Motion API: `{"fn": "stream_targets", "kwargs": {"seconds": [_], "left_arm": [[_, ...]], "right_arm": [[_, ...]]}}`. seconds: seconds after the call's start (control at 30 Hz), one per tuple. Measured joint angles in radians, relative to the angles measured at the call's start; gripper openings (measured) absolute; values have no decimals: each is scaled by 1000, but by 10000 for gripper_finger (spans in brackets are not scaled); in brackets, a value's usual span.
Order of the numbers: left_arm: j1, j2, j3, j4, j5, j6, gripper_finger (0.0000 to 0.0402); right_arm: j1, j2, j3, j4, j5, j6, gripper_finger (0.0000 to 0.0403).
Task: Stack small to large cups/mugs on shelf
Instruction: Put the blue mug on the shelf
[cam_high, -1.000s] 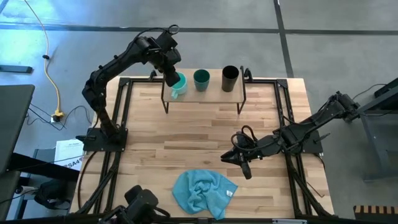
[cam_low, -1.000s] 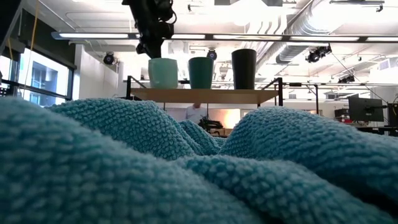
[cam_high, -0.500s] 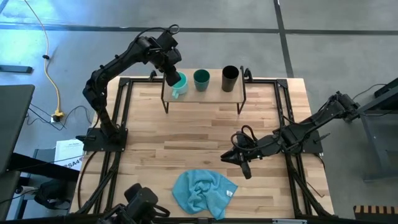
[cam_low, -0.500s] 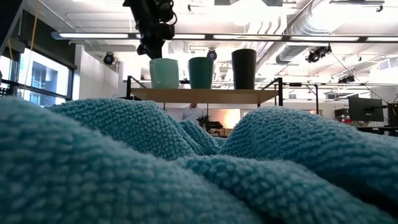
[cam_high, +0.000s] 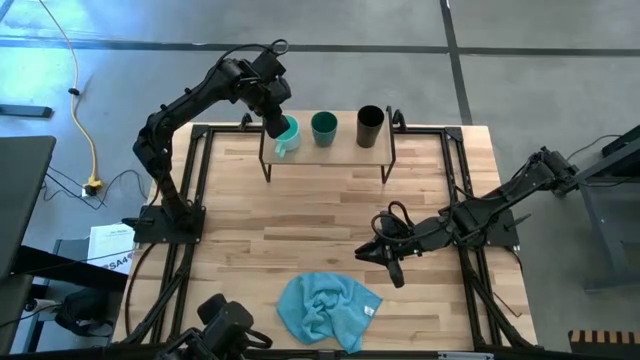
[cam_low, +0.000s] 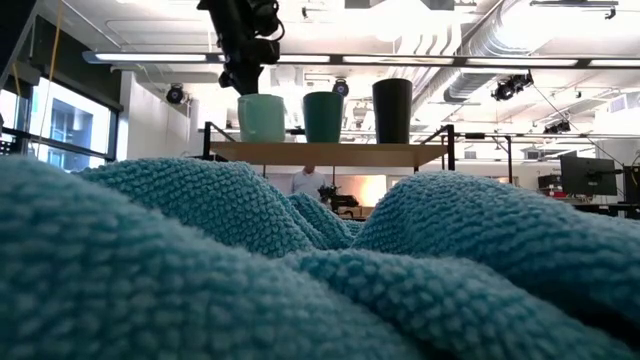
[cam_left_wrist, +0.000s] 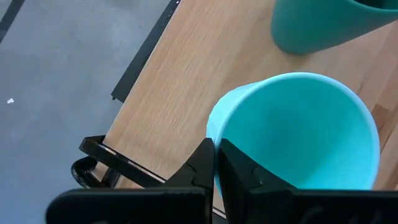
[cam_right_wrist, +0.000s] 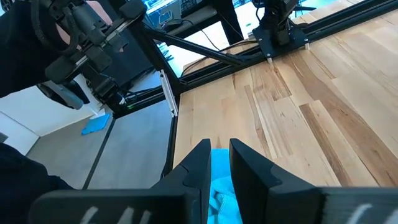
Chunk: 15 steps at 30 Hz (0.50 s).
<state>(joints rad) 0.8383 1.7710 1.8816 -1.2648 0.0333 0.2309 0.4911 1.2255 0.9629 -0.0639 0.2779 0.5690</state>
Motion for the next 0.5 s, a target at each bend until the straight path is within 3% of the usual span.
{"fn": "stream_targets", "kwargs": {"seconds": [0.5], "left_arm": [[0, 0, -2, 7, -20, 4, 16]], "right_arm": [[0, 0, 0, 0, 0, -1, 50]]}}
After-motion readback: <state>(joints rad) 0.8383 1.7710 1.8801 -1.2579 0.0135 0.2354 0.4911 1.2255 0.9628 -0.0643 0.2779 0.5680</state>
